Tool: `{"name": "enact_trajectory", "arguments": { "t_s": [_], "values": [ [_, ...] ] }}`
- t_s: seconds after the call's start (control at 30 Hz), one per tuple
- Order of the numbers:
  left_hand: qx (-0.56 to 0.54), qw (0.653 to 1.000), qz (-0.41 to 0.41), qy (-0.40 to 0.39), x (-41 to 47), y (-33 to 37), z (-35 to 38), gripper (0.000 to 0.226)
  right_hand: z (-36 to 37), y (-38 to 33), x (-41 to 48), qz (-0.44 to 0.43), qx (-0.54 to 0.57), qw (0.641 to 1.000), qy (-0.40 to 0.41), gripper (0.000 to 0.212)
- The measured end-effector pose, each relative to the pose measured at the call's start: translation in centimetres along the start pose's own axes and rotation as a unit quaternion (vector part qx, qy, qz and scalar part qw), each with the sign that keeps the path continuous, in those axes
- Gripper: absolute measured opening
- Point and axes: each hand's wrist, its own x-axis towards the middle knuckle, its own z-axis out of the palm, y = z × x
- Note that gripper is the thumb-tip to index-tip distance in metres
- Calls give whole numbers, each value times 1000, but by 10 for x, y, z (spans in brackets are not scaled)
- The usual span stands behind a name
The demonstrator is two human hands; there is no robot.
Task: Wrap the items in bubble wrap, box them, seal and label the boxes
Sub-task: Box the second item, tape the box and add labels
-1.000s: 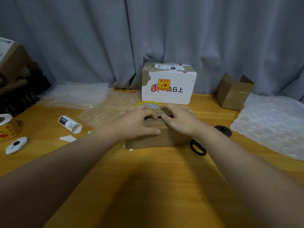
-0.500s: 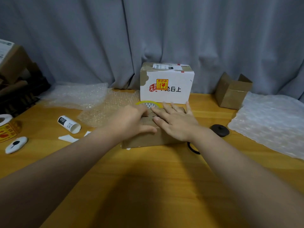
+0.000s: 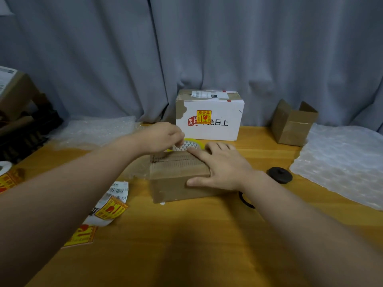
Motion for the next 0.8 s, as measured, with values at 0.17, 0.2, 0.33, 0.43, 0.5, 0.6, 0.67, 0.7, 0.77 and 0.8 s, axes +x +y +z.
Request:
{"name": "enact_trajectory", "arguments": {
  "t_s": [0.17,0.2,0.33,0.43,0.5,0.6,0.67,0.7,0.77,0.8],
  "values": [
    [212,965,8,-156,40,-36,4,43,1,1,-2,0,5,1000,-21,97],
    [249,953,13,-175,45,-41,6,48,1,0,-1,-2,7,1000,-30,95],
    [280,945,19,-171,59,-51,16,44,-4,1,3,17,102,992,-68,78],
    [305,943,83,-102,68,-60,19,34,-4,-4,14,71,149,985,-58,59],
    [288,950,110,-57,67,-60,17,31,-4,-12,26,106,115,986,-60,56],
    [241,961,132,24,61,-54,15,34,-3,-19,37,135,71,984,-87,58],
    [176,972,123,99,53,-51,15,33,-3,-21,37,139,59,984,-95,60],
    [128,975,117,137,48,-50,15,31,-3,-21,36,141,58,983,-99,62],
    [6,977,105,186,36,-47,16,24,-4,-22,37,151,55,980,-118,64],
    [-63,973,100,196,29,-43,16,21,-5,-24,37,155,50,979,-123,65]
  ]
}}
